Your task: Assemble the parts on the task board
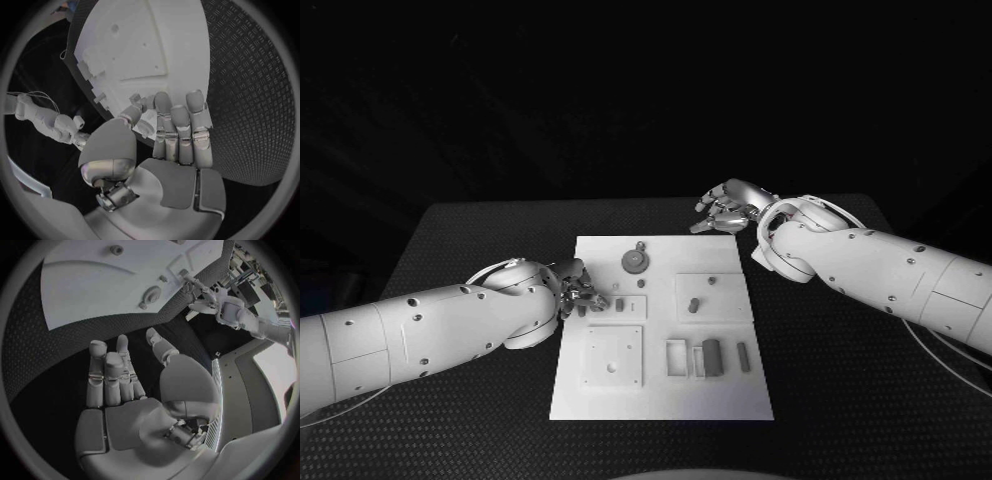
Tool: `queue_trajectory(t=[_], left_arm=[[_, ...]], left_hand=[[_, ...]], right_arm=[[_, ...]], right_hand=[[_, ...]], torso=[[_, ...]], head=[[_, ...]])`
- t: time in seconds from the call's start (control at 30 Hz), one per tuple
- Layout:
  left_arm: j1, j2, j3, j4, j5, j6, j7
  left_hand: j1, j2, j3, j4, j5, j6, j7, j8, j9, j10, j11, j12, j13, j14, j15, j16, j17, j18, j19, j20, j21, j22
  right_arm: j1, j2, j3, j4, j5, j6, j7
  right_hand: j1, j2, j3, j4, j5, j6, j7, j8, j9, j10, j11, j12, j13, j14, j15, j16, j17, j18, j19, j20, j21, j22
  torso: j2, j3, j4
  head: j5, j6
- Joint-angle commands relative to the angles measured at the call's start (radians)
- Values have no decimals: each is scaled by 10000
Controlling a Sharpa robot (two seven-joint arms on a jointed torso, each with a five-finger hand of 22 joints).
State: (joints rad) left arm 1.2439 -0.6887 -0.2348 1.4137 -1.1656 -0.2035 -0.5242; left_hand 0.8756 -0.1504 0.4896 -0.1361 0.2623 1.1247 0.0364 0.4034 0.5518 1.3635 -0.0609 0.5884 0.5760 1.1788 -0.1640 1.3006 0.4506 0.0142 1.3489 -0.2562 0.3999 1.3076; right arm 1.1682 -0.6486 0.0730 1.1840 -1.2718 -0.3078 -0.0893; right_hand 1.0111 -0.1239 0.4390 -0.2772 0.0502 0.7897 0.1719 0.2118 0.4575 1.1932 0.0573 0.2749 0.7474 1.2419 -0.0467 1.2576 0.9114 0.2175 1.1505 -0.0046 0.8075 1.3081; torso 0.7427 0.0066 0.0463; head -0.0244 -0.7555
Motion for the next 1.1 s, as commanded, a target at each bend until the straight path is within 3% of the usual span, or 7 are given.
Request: queue_trajectory(t=[0.03,0.27,0.33,0.4,0.7,1.1], left_arm=[[-36,9,-27,-13,95,164,-47],[-36,12,-27,-18,105,31,-8],[-36,12,-27,-24,120,-9,11],[-36,8,-26,-23,140,-68,27],[-36,-18,-26,-17,185,-176,77],[-33,-183,14,45,338,-339,183]], left_hand=[[-97,-28,-16,101,-46,35,63,-33,-10,-54,-34,64,17,-20,-31,41,13,79,-24,-48,20,197],[-291,-200,-35,457,-129,45,52,-36,-3,-60,-42,87,29,-24,-43,60,26,89,-32,-58,29,200],[-519,37,-614,278,-20,16,37,-24,33,-89,-34,110,56,-63,-53,92,52,108,-98,-67,46,213],[-656,78,-748,320,-21,27,38,-21,38,-87,-57,117,60,-61,-57,95,54,112,-104,-68,46,203],[-989,21,-934,567,-278,65,7,-18,45,-67,-89,148,75,-43,-88,121,68,140,-98,-95,50,195],[-973,-1,-936,567,-308,55,6,-25,44,-77,-91,147,75,-49,-93,120,68,147,-103,-102,50,195]], right_arm=[[-5,0,3,-1,-16,98,62],[-8,5,3,-2,-16,95,64],[-9,4,3,-1,-16,95,65],[-10,3,3,-4,-16,95,65],[-13,2,3,-3,-16,96,65],[-18,1,3,-13,-15,93,70]], right_hand=[[-99,15,21,25,21,-20,57,1,-14,33,62,-68,11,-63,-14,-54,14,443,1,-102,-52,139],[-100,15,24,25,21,-21,58,2,-15,33,62,-71,13,-63,-14,-54,15,443,1,-102,-52,140],[-100,14,24,25,21,-22,58,2,-16,33,62,-71,13,-63,-14,-54,15,443,1,-102,-52,140],[-100,15,25,24,21,-22,58,2,-16,34,62,-72,14,-63,-14,-54,15,443,1,-102,-52,140],[-100,13,28,22,21,-24,58,2,-18,35,62,-75,17,-63,-14,-55,15,443,2,-103,-53,140],[-102,14,32,22,21,-26,58,2,-19,37,63,-78,21,-62,-13,-55,16,443,3,-103,-53,141]], torso=[[-1,0,4],[2,-2,-1],[2,0,-2],[1,3,-2],[2,4,1],[3,3,-5]], head=[[-8,-6],[-7,-6],[-6,-3],[-6,2],[-14,8],[-25,45]])
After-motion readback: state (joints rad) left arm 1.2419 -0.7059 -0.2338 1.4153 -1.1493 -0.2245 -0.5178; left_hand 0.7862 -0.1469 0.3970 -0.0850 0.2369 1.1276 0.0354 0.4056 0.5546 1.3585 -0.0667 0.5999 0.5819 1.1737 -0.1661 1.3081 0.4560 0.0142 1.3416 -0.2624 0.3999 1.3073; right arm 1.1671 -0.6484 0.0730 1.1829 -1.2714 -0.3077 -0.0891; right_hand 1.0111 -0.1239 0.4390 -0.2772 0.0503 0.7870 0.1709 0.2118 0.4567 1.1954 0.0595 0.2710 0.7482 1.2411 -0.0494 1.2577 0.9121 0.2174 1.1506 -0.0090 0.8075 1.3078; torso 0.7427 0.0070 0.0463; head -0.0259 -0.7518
